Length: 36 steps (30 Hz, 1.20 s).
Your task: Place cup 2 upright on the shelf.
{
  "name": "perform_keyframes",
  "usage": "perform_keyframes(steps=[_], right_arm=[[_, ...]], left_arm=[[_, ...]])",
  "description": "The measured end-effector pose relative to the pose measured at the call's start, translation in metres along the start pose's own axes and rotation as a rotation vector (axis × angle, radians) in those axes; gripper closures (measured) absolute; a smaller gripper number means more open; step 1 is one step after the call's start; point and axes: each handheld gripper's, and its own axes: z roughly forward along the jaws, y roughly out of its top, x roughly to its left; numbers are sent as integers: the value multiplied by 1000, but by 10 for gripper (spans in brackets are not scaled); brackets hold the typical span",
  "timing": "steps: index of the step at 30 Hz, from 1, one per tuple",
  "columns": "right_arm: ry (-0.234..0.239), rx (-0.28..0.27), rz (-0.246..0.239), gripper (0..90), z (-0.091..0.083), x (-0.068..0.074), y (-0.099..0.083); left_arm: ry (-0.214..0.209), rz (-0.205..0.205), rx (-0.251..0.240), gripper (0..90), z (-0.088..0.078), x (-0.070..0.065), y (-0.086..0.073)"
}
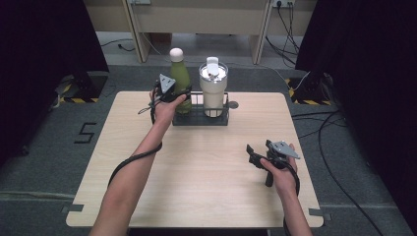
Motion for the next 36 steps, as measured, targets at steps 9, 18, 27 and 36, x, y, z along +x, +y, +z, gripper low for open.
perform_keyframes(steps=[9, 18, 27, 36], right_arm=[[4, 2, -5, 153, 1, 0, 0], [4, 0, -5, 153, 0, 1, 0], [7, 2, -4, 153, 0, 2, 0], [10, 6, -8, 153, 1, 2, 0]], left_arm=[[5, -8, 12, 200, 1, 1, -5], [-4, 8, 16, 199, 2, -1, -5], [-9, -5, 20, 155, 3, -2, -7], [-7, 15, 24, 138, 0, -2, -6]])
